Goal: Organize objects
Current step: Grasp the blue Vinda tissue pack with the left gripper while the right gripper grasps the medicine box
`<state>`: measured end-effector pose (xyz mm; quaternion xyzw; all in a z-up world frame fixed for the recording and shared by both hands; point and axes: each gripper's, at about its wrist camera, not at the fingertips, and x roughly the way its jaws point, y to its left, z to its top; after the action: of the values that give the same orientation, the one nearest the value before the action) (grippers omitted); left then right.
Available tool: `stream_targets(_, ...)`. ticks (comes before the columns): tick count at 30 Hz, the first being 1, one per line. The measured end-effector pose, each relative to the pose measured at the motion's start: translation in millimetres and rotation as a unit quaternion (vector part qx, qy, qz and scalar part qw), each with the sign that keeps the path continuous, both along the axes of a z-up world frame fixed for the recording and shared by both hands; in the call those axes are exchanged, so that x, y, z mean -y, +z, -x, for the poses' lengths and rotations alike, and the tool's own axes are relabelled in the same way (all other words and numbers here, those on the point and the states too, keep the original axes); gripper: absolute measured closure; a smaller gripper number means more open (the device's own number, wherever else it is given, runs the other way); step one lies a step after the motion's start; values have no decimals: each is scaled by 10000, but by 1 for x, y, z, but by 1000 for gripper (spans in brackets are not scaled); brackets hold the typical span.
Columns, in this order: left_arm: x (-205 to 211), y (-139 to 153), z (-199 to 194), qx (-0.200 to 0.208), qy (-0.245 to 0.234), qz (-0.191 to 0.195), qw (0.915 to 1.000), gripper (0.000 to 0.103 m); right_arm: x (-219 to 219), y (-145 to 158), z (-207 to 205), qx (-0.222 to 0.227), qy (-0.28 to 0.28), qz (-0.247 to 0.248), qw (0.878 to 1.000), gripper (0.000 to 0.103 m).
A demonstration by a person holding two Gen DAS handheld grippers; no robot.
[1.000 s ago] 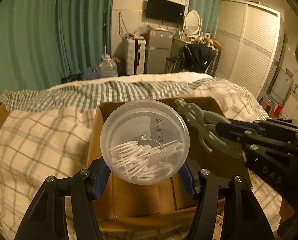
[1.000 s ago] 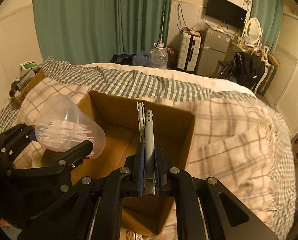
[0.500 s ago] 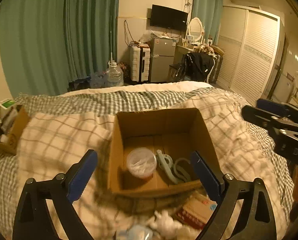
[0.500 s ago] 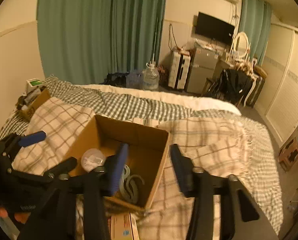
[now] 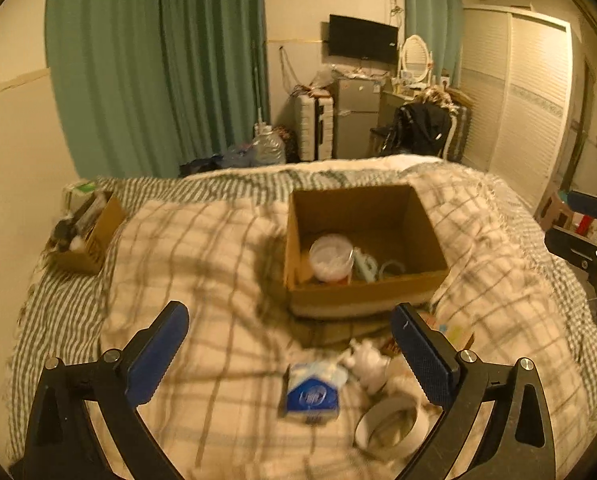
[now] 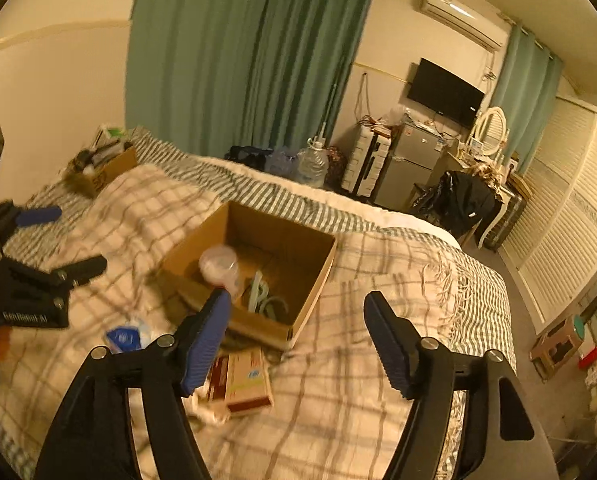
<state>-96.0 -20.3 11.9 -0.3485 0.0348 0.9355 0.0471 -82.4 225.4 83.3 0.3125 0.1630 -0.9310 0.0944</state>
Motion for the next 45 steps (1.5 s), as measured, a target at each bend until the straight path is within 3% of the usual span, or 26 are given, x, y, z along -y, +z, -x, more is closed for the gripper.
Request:
stream_targets(5,-4,-43,-14,345,224,76,9991,0,6,-37,-11,148,188,-187,9995,26)
stream_targets(10,-17,-95,-9,654,346,302,9968,0,6,-89,3,602,195,-438,9970,26)
stream_targets(17,-30,-135,10,971,323,551,9932,3,6,-132,16,843,390,-593,9939,26)
stream_targets(19,-31,-143,14,1084,269,572,9921,16,6,-141,20,947,471,-569,9928,26)
stream_targets(22,-30,-154,18,1316,230,477,9899,48,7,-151,23,1089,554,-554,9910,26)
stream_targets(27,-27,-145,10,1222,216,274,9919,50,11,-157,24,1208,659,-567,9889,26)
stream_targets(35,-23,-113,-11,966,260,38,9950,50,19,-162,23,1276,797,-805,9853,17)
stream_targets(45,-17,-111,-13,999,210,-75,9948,50,36,-185,33,1516,854,-1326,9758,16)
